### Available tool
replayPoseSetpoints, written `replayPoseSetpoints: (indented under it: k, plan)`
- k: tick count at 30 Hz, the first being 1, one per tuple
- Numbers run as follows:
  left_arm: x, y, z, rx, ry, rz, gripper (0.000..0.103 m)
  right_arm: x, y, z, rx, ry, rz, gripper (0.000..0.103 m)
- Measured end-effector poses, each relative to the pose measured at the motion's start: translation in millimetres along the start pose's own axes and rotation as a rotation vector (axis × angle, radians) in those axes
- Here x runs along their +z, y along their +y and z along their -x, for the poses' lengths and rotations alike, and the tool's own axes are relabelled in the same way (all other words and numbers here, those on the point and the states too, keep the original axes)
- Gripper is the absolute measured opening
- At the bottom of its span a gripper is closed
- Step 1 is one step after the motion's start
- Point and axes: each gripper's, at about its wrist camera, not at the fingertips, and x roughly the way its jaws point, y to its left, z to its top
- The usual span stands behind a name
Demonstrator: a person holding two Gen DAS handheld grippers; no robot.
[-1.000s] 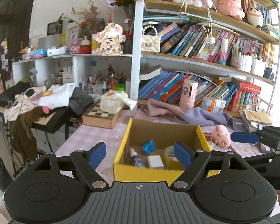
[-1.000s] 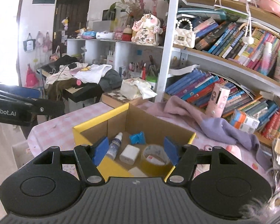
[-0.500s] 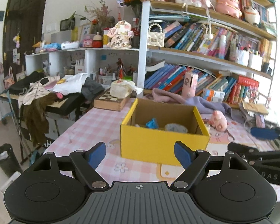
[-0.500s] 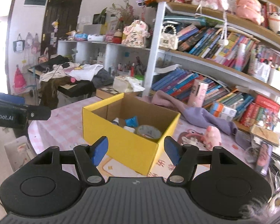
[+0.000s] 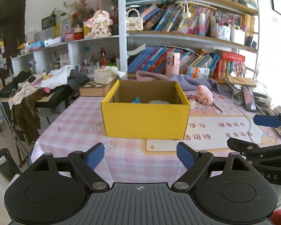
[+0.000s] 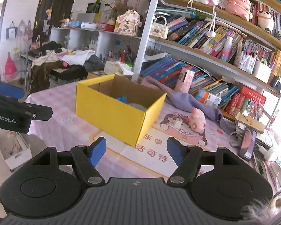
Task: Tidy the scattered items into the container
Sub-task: 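Withdraw both tools from the yellow box back over the table, then reach the left tool to the white plug while the right tool approaches the pink plush pig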
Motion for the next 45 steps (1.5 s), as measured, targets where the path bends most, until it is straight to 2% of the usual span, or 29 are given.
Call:
replayPoseSetpoints:
  k: [8, 14, 25, 40, 45]
  plan:
    - [-3.9, -18.9, -8.4, -0.056, 0.05, -0.048, 0.091, -11.9, -13.4, 6.3, -0.036, 0.038, -0.055, 0.083]
    - [-3.4, -30.7, -18.1, -0.082, 0.082, -0.052, 0.092, -18.0, -25.5, 5.3, -0.074, 0.076, -0.094, 0.084]
    - [-1.1, -56.0, -29.1, -0.13, 0.107, -0.093, 0.093, -25.7, -41.8, 7.2, -0.108, 0.11, -0.092, 0.087]
    - [-1.7, -90.6, -38.2, -0.228, 0.149, -0.168, 0.093, -41.0, -59.8, 15.8, -0.161, 0.173, -0.113, 0.088]
    - [-1.1, -106.1, -44.2, -0.28, 0.154, -0.209, 0.093, -45.9, -69.7, 19.8, -0.204, 0.186, -0.128, 0.089]
